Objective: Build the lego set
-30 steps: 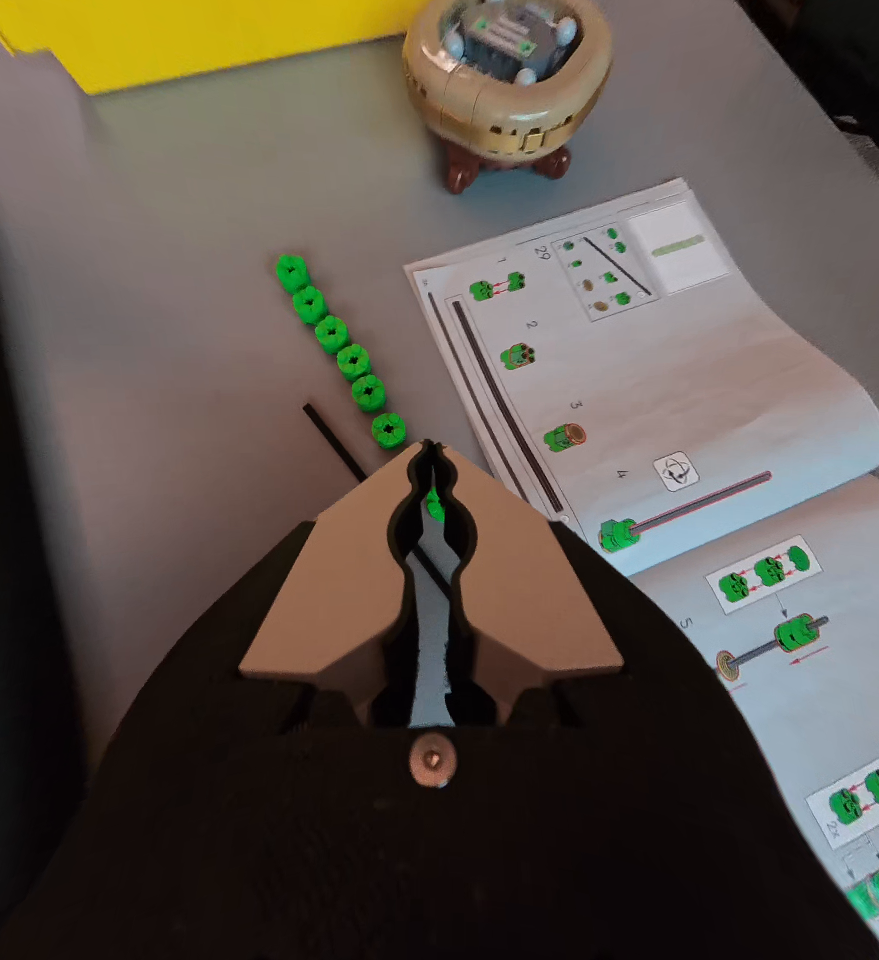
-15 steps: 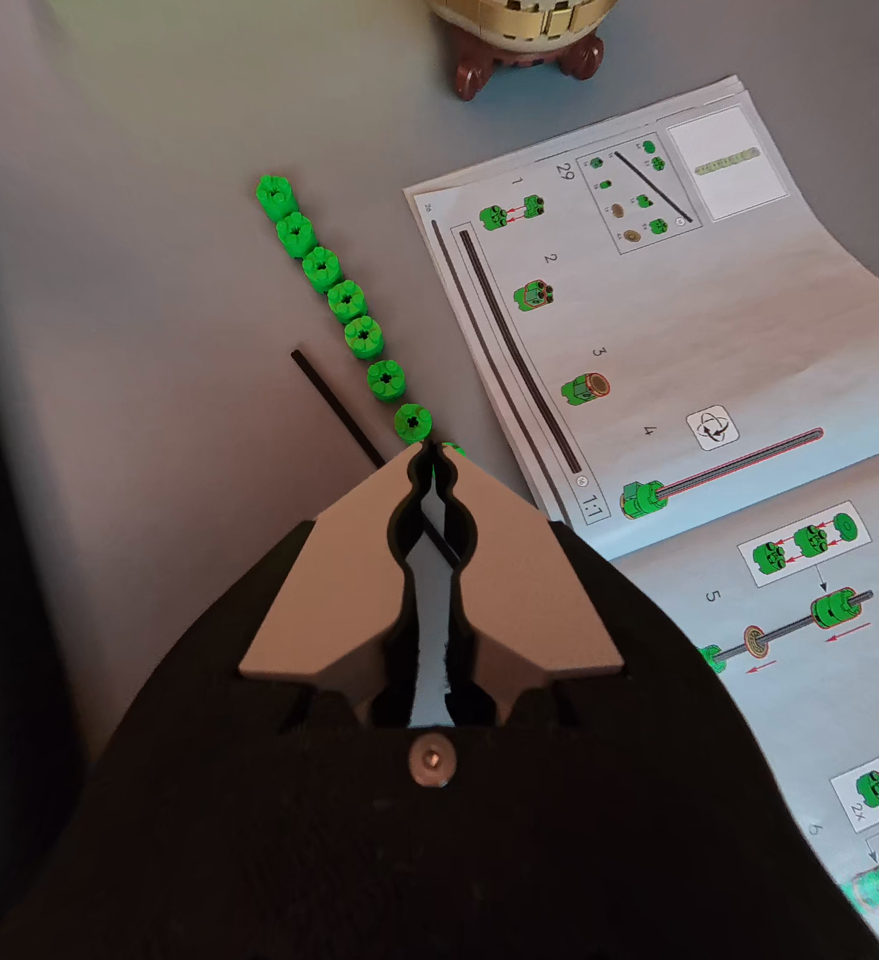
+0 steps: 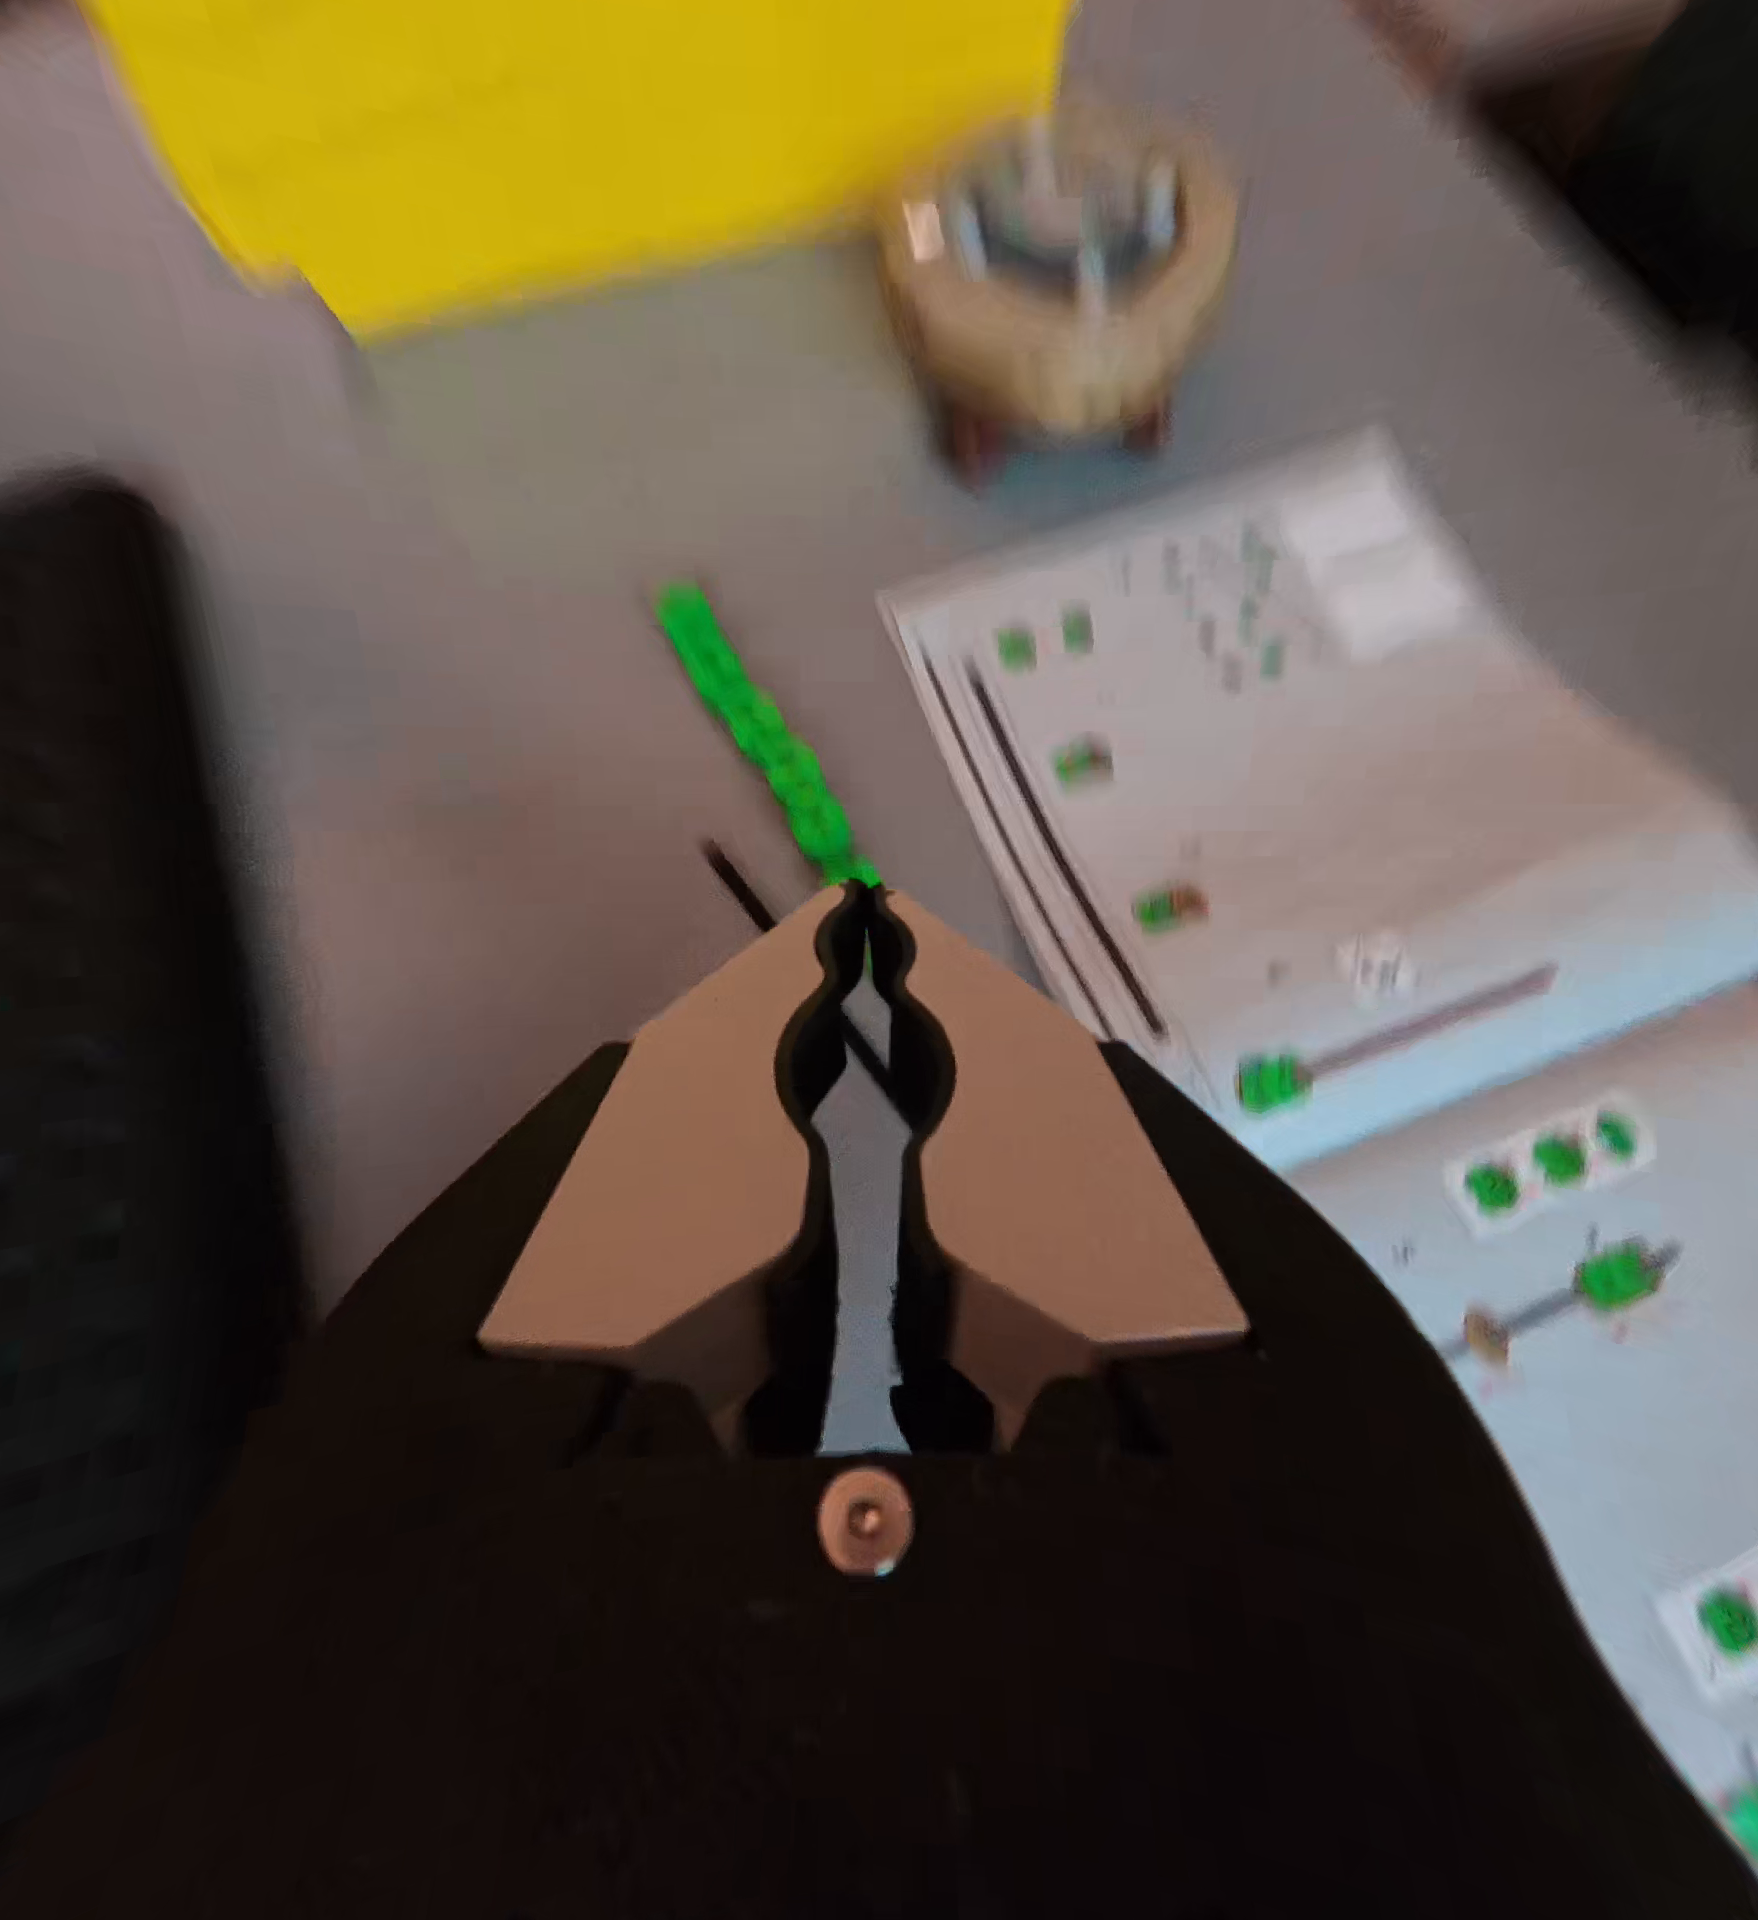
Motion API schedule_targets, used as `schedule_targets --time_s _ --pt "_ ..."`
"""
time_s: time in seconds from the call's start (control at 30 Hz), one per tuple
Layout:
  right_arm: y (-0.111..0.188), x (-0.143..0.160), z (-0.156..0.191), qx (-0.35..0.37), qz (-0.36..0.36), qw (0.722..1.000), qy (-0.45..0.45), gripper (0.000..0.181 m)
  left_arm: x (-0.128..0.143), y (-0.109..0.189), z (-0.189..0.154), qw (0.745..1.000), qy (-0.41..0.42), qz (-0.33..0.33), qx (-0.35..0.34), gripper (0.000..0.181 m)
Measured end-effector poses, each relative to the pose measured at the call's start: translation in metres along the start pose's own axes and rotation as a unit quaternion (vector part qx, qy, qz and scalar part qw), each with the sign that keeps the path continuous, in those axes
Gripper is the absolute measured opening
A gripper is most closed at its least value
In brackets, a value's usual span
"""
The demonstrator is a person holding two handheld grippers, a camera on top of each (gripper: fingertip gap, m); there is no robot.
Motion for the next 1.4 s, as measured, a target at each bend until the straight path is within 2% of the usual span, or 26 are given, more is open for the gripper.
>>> schedule_targets --time_s 0.07,0.13,0.17,0.23,0.33,0.47,0.6,0.87,0.97,1.0,1.07,1.13,1.2,1.23,1.4 --pt "0.016 -0.054 0.035 -0.046 -0.123 0.991 0.04 0.001 0.016 -0.022 -0.006 0.998 0.044 0.006 0.049 0.014" --pt "0.026 -0.096 0.075 -0.097 -0.227 0.964 0.1 0.03 0.03 -0.047 -0.014 0.987 0.113 -0.004 0.113 0.014" --pt "0.029 -0.109 0.093 -0.113 -0.257 0.95 0.139 0.036 0.036 -0.059 -0.019 0.976 0.152 -0.01 0.154 0.014" --pt "0.033 -0.122 0.118 -0.106 -0.291 0.923 0.229 0.036 0.044 -0.077 -0.03 0.948 0.218 -0.014 0.229 0.014" --pt "0.037 -0.124 0.135 -0.072 -0.294 0.896 0.324 0.03 0.054 -0.096 -0.038 0.928 0.259 -0.013 0.269 0.013" --pt "0.046 -0.12 0.14 -0.029 -0.301 0.88 0.366 0.016 0.057 -0.107 -0.044 0.921 0.27 -0.016 0.279 0.013" --pt "0.052 -0.116 0.138 -0.003 -0.305 0.877 0.371 0.015 0.059 -0.114 -0.048 0.918 0.281 -0.02 0.28 0.013" --pt "0.057 -0.103 0.129 0.013 -0.286 0.888 0.36 0.015 0.071 -0.126 -0.048 0.913 0.299 -0.018 0.276 0.013" --pt "0.056 -0.097 0.118 0.004 -0.255 0.906 0.337 0.015 0.077 -0.13 -0.041 0.914 0.311 -0.007 0.262 0.014" --pt "0.055 -0.093 0.107 0.006 -0.234 0.916 0.326 0.015 0.078 -0.129 -0.034 0.92 0.305 -0.011 0.246 0.019" --pt "0.043 -0.067 0.065 0.006 -0.115 0.961 0.252 0.014 0.077 -0.121 -0.017 0.943 0.27 -0.02 0.193 0.022" --pt "0.026 -0.022 0.017 0.012 0.039 0.988 0.152 0.015 0.075 -0.109 -0.004 0.967 0.214 -0.026 0.134 0.012" --pt "0.013 0.018 -0.015 0.015 0.15 0.984 0.092 0.015 0.073 -0.098 0.001 0.984 0.155 -0.021 0.081 0.006" --pt "0.008 0.03 -0.021 0.008 0.18 0.98 0.083 0.015 0.072 -0.092 0.003 0.99 0.129 -0.015 0.059 0.006" --pt "-0.014 0.046 -0.028 0.0 0.273 0.956 0.107 0.015 0.075 -0.072 -0.001 0.997 0.074 0.025 0.018 0.006"
Point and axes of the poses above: each gripper's, where its closed fingertips meet, y back along the fingers, x out of its underside, z = x × y across the jaws, the point moved 6 cm from there along y, back along the fingers, and after that the axes turned 11 degrees about -z, right-handed, at the moved point
